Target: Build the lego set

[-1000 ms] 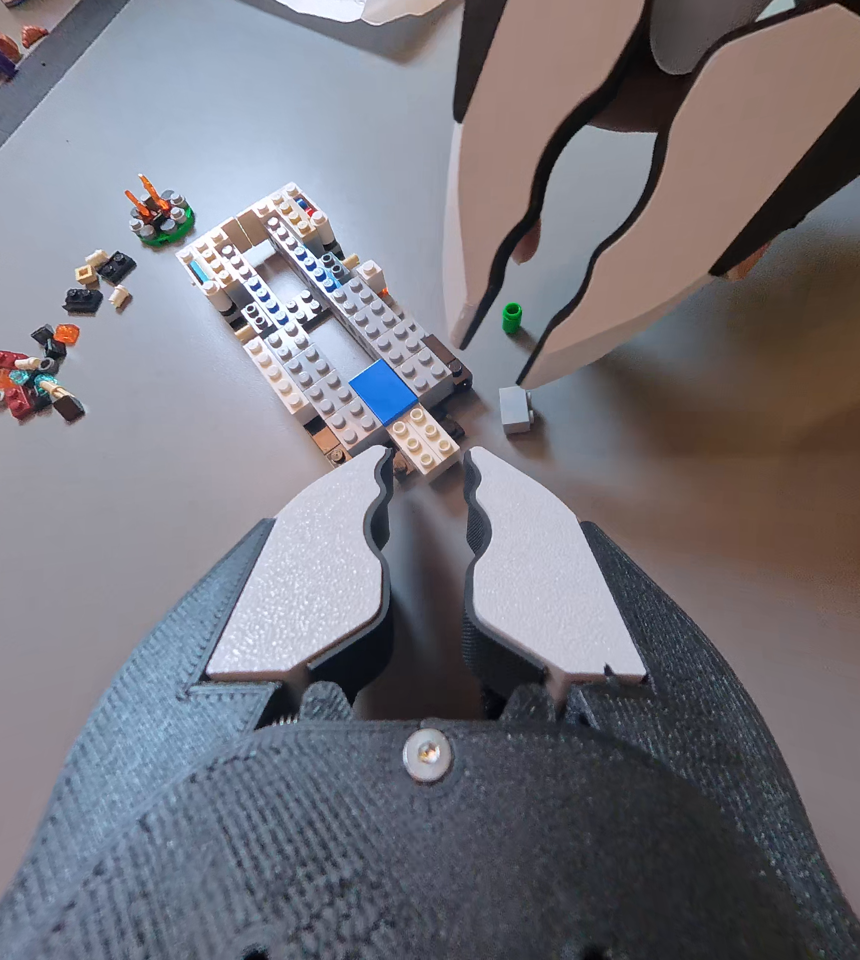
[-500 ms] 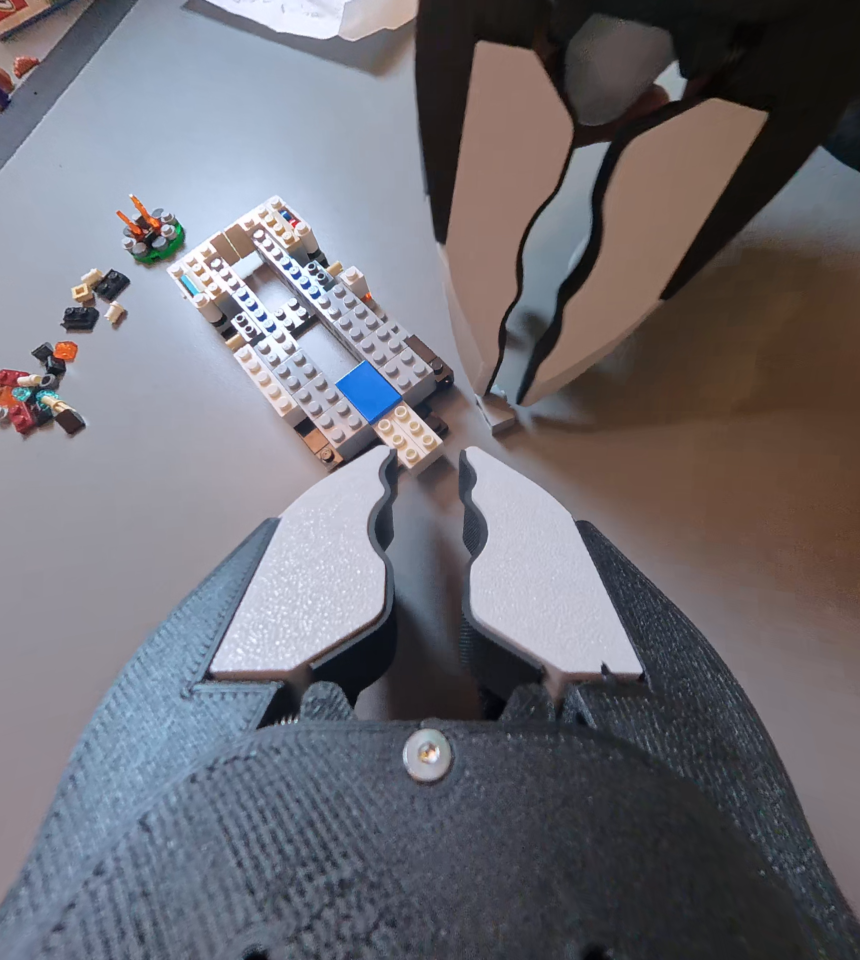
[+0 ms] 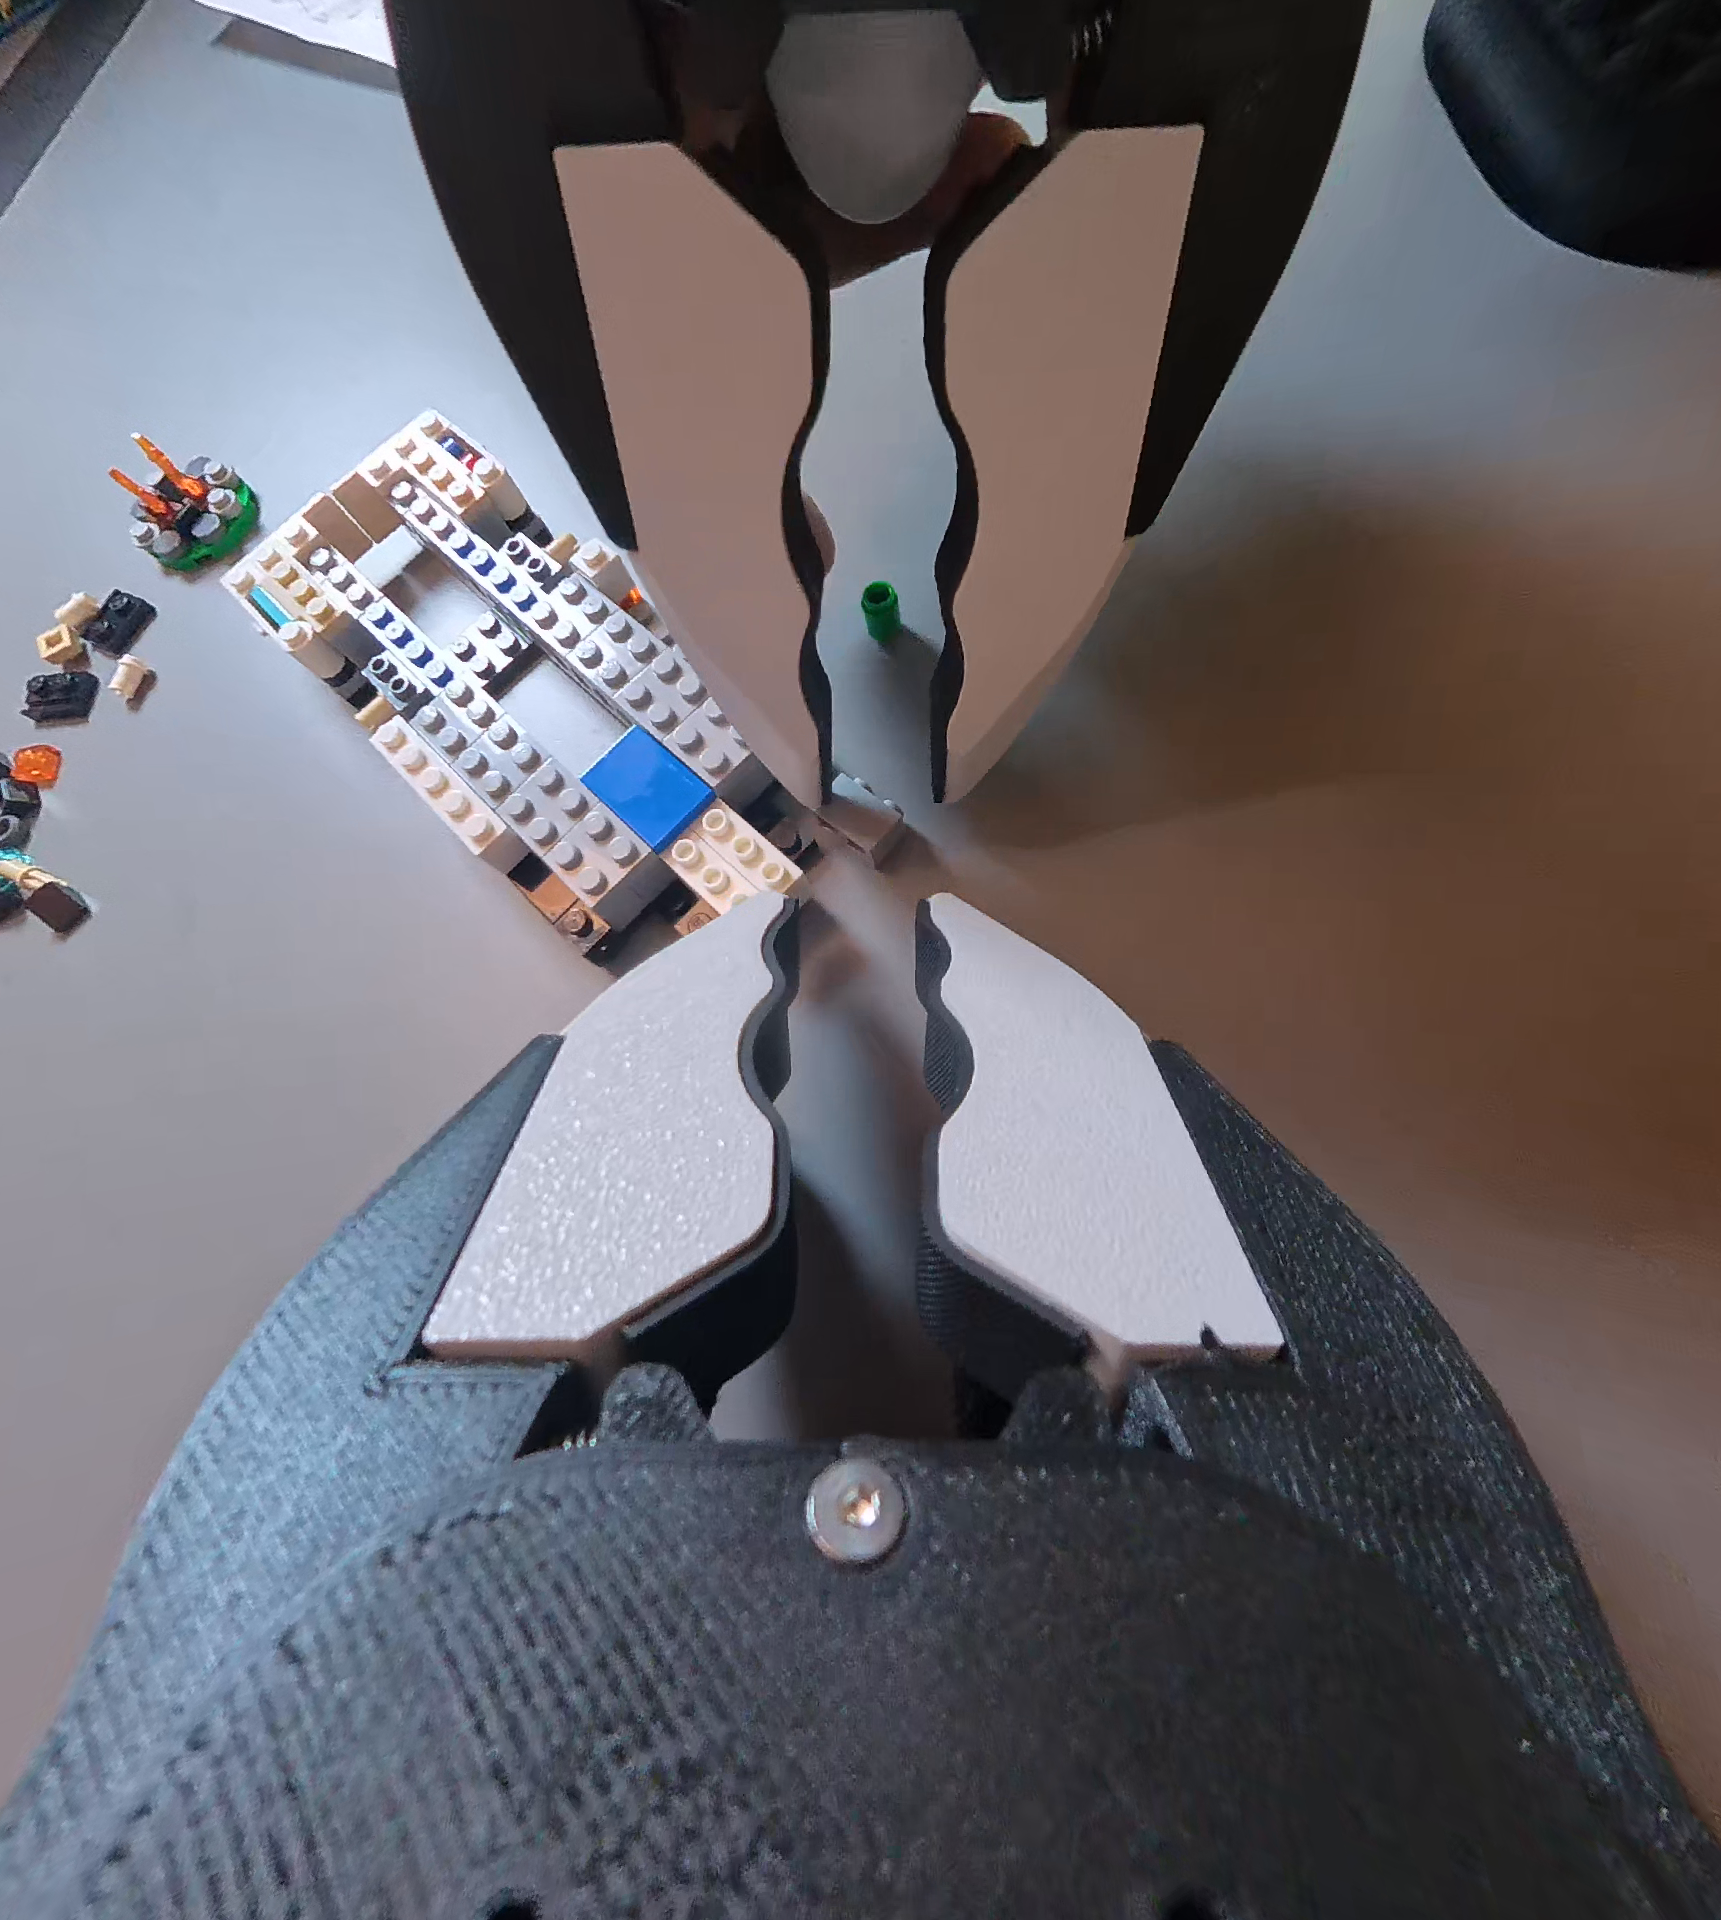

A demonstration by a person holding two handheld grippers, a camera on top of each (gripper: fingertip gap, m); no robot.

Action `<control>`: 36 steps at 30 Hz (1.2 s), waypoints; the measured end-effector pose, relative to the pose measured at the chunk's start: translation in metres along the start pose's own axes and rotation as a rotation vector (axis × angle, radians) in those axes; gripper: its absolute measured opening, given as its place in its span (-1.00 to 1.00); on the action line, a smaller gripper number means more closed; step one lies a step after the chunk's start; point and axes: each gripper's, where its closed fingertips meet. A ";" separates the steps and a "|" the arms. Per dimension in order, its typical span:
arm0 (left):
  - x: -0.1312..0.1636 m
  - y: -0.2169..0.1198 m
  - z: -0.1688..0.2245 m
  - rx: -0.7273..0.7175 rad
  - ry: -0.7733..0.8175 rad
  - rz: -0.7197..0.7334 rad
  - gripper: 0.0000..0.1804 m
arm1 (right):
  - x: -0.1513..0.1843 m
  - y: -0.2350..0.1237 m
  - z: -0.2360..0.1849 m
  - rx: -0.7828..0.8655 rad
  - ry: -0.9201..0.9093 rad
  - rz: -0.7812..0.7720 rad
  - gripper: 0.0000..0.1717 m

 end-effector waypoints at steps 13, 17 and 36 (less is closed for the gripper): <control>0.003 -0.001 -0.002 0.005 -0.005 -0.005 -0.78 | -0.003 -0.001 0.002 -0.046 -0.086 -0.026 -0.75; 0.004 -0.002 -0.002 0.008 -0.005 -0.005 -0.79 | -0.008 -0.010 -0.008 -0.127 -0.064 0.030 -0.75; -0.019 -0.016 0.016 -0.099 0.236 0.106 -0.73 | -0.010 -0.027 -0.017 -0.426 0.374 0.247 -0.93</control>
Point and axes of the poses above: each gripper's, where its closed fingertips meet, y out along the fingers, x out of its underside, z = x × y across the jaws, and after that the axes turned 15 degrees about -z, right-handed
